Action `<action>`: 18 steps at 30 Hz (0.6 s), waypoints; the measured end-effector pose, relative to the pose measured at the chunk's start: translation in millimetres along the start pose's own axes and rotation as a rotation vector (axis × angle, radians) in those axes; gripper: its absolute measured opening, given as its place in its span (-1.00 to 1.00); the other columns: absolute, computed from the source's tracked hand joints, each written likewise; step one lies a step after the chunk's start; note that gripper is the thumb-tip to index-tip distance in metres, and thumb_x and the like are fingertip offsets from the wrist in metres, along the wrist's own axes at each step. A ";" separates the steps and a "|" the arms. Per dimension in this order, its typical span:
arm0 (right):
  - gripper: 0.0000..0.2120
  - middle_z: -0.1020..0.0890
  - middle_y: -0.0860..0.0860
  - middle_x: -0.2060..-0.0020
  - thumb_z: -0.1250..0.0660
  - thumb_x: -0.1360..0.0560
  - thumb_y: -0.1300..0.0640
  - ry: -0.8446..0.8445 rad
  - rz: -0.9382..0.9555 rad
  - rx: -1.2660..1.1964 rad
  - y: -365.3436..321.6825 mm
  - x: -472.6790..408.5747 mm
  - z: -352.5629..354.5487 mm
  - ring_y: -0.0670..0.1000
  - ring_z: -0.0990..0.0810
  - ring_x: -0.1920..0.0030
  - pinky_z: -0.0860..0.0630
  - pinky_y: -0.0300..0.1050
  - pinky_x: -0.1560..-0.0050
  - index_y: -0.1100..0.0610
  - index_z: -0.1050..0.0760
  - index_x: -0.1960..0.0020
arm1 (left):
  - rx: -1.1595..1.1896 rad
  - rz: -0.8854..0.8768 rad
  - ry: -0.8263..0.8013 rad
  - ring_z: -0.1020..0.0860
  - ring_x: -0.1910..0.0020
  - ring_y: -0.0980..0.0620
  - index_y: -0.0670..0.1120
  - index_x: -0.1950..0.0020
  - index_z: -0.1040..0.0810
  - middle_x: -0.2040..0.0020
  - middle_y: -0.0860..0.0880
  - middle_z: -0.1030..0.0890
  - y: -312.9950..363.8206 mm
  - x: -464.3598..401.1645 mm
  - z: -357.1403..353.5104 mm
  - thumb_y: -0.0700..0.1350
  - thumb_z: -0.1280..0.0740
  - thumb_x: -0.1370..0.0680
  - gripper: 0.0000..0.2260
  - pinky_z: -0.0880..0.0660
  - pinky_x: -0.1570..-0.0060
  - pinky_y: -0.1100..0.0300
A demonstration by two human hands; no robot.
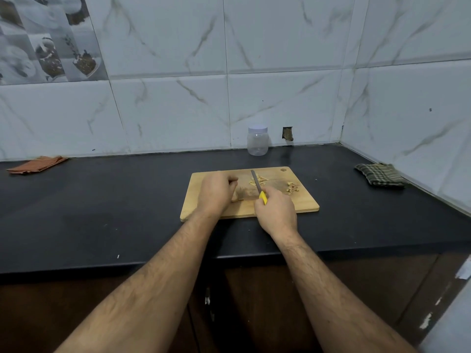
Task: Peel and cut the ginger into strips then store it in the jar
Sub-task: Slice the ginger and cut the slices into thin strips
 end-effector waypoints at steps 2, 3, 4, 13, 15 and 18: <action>-0.69 -0.68 0.02 -0.01 -0.22 -0.54 0.16 0.008 -0.029 -0.038 1.3 0.2 2.3 0.05 -0.60 0.03 -0.51 -0.10 0.12 0.08 -0.57 -0.25 | -0.005 -0.036 -0.012 -0.62 0.07 -0.03 -0.17 -0.01 -0.72 0.11 -0.05 -0.70 9.2 2.4 -6.8 -0.20 -0.34 -0.57 -0.84 -0.54 -0.06 0.04; -0.71 -0.68 0.02 0.02 -0.22 -0.53 0.18 -0.006 -0.046 -0.039 3.3 -0.1 3.9 0.05 -0.58 0.06 -0.49 -0.11 0.16 0.09 -0.58 -0.20 | -0.007 -0.047 -0.029 -0.60 0.11 -0.03 -0.18 0.04 -0.71 0.16 -0.05 -0.69 13.4 3.7 -11.4 -0.21 -0.34 -0.56 -0.85 -0.54 -0.03 0.02; -0.73 -0.67 0.03 0.03 -0.22 -0.52 0.19 -0.034 -0.062 -0.026 5.3 -0.5 6.0 0.06 -0.57 0.08 -0.47 -0.10 0.17 0.09 -0.58 -0.16 | -0.009 -0.057 -0.044 -0.61 0.09 -0.03 -0.17 0.06 -0.72 0.15 -0.05 -0.70 17.7 5.5 -15.8 -0.22 -0.34 -0.55 -0.85 -0.54 -0.02 0.02; -0.52 -0.60 0.02 -0.23 -0.25 -0.49 0.21 -0.186 -0.047 0.120 12.5 5.2 23.7 0.11 -0.57 -0.17 -0.57 -0.03 -0.09 -0.03 -0.49 -0.39 | 0.062 -0.027 -0.217 -0.63 -0.03 0.08 0.00 -0.09 -0.71 0.00 0.05 -0.71 16.2 18.8 -32.9 -0.13 -0.44 -0.52 -0.84 -0.46 -0.01 0.28; -0.50 -0.60 0.01 -0.24 -0.25 -0.50 0.21 -0.195 -0.042 0.137 13.0 6.6 25.6 0.10 -0.57 -0.18 -0.57 -0.03 -0.09 -0.04 -0.47 -0.41 | 0.109 0.007 -0.196 -0.62 -0.09 0.09 0.00 -0.16 -0.69 -0.06 0.05 -0.71 11.9 18.5 -28.8 -0.14 -0.40 -0.55 -0.80 -0.42 -0.03 0.32; -0.48 -0.59 -0.02 -0.28 -0.25 -0.51 0.21 -0.201 -0.028 0.161 10.9 8.7 26.3 0.09 -0.56 -0.22 -0.56 -0.03 -0.13 -0.07 -0.45 -0.44 | -0.026 -0.001 -0.152 -0.53 -0.22 -0.04 0.07 -0.19 -0.67 -0.12 0.05 -0.69 7.8 15.1 -25.8 -0.03 -0.37 -0.58 -0.79 -0.42 -0.24 0.10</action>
Point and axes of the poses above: each hand's wrist, its own x-axis away from the middle knuckle, its own z-axis out of the back of the hand, y = z × x, the point moved 3 cm from there along -x, towards the middle knuckle
